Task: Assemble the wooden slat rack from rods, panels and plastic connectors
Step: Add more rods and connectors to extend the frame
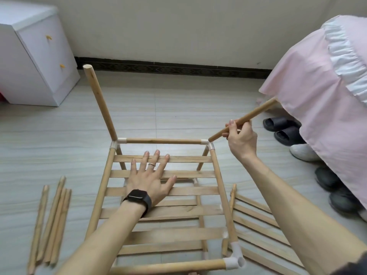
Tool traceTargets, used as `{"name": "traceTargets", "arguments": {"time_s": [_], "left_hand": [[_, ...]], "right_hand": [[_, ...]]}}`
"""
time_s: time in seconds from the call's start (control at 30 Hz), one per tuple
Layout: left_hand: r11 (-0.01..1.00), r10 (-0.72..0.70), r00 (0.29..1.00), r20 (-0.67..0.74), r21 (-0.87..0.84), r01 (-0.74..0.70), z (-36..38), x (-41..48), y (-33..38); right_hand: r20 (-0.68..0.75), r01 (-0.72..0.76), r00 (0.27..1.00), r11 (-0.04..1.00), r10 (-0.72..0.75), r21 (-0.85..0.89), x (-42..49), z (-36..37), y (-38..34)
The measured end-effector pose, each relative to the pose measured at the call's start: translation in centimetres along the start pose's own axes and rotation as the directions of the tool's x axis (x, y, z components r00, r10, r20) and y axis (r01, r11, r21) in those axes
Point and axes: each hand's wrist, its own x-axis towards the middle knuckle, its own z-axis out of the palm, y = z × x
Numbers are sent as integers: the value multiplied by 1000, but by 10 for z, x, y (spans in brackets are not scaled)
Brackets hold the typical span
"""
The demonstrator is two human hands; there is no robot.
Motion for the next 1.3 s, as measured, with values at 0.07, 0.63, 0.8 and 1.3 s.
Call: {"name": "traceTargets", "arguments": {"time_s": [0.07,0.63,0.8,1.3], "left_hand": [[1000,0,1000,3,-11,0,-2,-1,1],[1000,-10,999,-38,-2,9,5,0,-2],[1000,-12,1000,-6,-20,12,-1,-12,5],[999,-16,1000,23,-34,17,-2,-17,4]], "right_hand": [[76,85,994,992,-78,-92,7,0,-6],[145,205,974,951,-175,-232,21,28,-13],[118,168,982,962,-145,-216,10,22,-14],[106,143,988,934,-114,-328,9,25,-18]]}}
